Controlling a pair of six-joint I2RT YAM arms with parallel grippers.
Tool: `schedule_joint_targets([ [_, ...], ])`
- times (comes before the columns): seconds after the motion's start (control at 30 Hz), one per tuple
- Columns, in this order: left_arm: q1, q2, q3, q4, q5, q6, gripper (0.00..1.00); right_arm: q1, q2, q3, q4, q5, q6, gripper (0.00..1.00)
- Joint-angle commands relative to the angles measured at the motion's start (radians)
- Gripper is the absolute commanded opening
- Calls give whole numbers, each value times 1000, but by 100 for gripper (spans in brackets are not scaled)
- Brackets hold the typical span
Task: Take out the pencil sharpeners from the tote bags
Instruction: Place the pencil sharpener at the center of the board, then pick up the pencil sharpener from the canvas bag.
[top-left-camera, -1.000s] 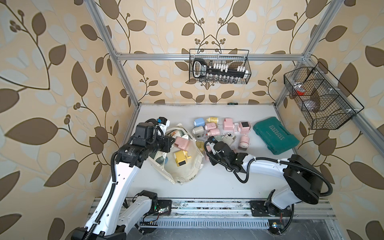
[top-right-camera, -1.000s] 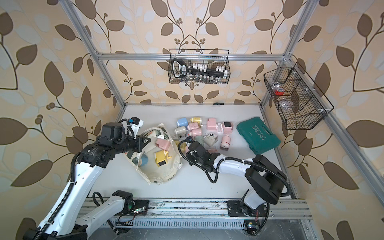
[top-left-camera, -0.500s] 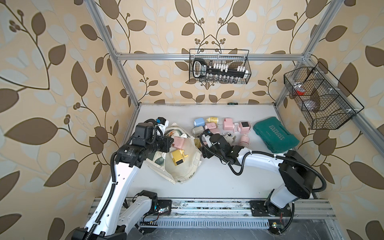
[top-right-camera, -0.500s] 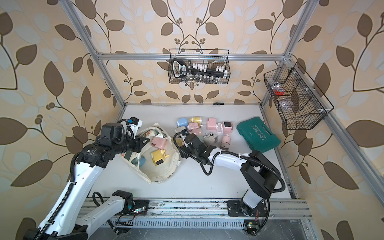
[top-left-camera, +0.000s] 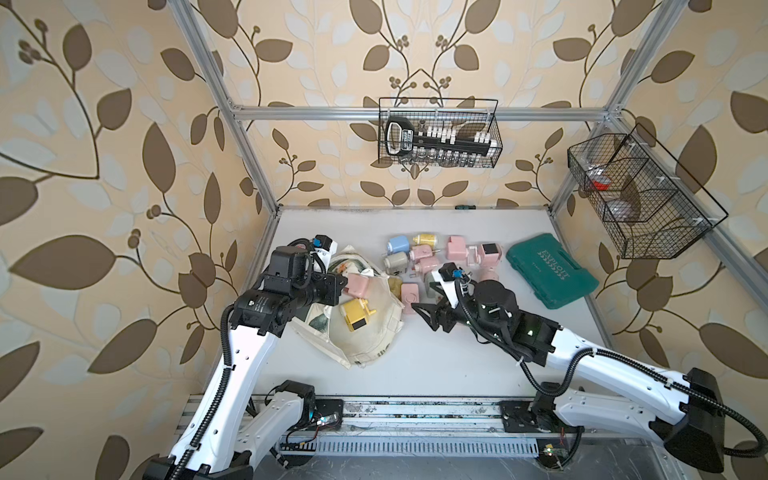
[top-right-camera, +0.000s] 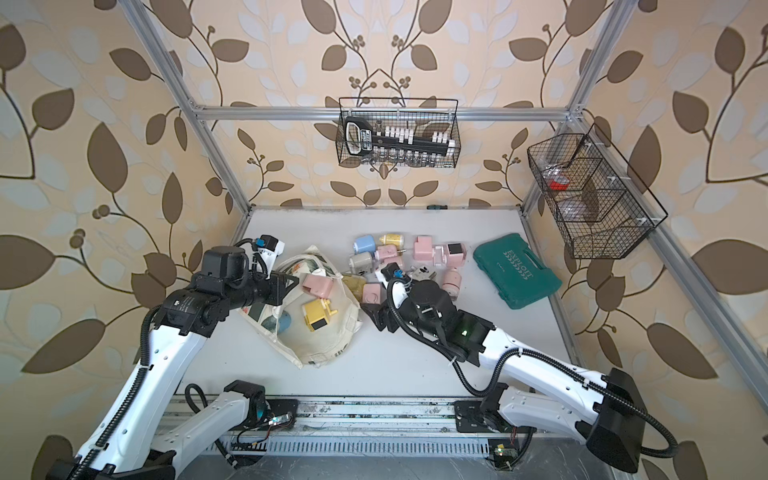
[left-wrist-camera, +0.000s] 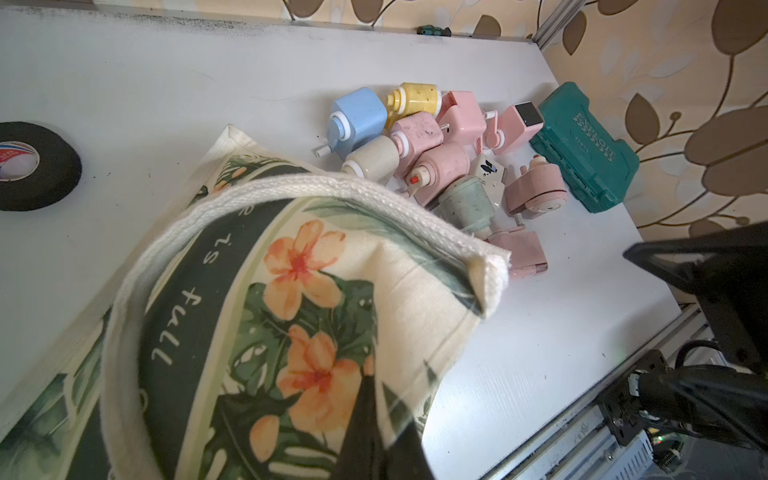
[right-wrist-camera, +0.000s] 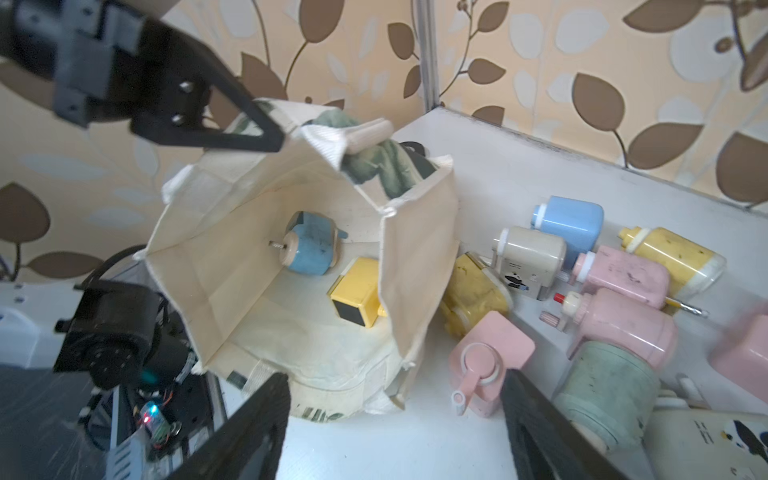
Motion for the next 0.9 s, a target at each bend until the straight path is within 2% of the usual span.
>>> schedule_joint_targets([
  [0.0,3,-20,-1,23,20,9,0,111,30,2,-24,4,-12,73],
  [0.17,3,-30,-7,21,16,11,0,303,238,39,35,160,9,71],
  [0.27,3,-28,-7,22,19,11,0,359,376,90,78,249,12,74],
  [0.5,2,-38,-5,14,22,11,0,341,666,252,128,332,-9,86],
  [0.63,2,-43,-8,13,19,11,0,274,848,443,-9,322,28,89],
  [0.87,2,-41,0,10,23,14,0,234,981,574,-28,353,12,96],
])
